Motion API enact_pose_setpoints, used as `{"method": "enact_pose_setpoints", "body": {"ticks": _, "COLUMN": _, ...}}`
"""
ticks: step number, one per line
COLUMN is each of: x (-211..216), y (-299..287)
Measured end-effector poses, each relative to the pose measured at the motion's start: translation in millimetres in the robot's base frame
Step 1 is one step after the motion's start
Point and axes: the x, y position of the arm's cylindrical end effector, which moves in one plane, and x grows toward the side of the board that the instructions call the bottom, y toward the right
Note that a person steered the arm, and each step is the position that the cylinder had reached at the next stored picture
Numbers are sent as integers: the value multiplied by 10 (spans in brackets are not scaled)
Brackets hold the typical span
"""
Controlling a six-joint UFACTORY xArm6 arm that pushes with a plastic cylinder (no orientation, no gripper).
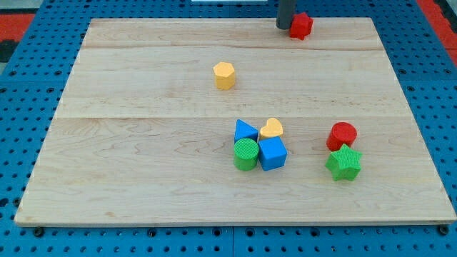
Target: Move the red circle below the red star
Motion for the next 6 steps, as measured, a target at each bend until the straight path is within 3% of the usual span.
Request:
{"method": "enact_pose_setpoints", "body": {"ticks": 1, "x": 106, "y": -7}}
{"method": "enact_pose_setpoints", "body": {"ticks": 2, "x": 489, "y": 45}}
{"method": "enact_pose_setpoints", "body": {"ticks": 3, "x": 1036, "y": -299}}
{"method": "enact_pose_setpoints", "body": {"ticks": 5, "x": 2281, "y": 76}}
{"method": "enact_pose_setpoints", "body": {"ticks": 6, "x": 2337, "y": 356}}
